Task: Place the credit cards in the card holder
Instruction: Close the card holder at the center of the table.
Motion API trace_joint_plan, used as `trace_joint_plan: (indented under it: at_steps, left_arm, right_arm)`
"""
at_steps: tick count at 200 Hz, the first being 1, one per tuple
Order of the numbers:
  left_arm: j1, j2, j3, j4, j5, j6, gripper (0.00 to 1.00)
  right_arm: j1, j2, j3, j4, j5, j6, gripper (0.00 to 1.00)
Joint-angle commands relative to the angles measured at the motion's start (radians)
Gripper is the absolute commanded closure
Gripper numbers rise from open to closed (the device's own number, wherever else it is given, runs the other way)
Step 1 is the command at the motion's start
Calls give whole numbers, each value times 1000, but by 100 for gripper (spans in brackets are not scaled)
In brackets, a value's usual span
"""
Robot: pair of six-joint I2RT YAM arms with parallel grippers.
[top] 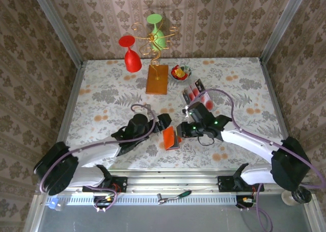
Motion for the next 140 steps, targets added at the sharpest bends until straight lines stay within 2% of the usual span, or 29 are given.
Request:
trace_joint_plan:
  at_steps: [1, 28, 66, 140]
  left_arm:
    - [32, -110, -14, -210, -39, 71, 0]
    - [70, -230, -35, -347, -64, 94, 0]
    - [103, -331, -71, -455, -67, 107, 0]
    - [94, -278, -19, -550, -63, 215, 0]
  right_arm:
    - [57, 65, 70, -23, 30, 11, 72]
    - [95, 175, 121, -11, 26, 6, 73]
    - [99, 240, 115, 13, 28, 3, 76]
    - [72, 240, -11, 72, 86, 27, 79]
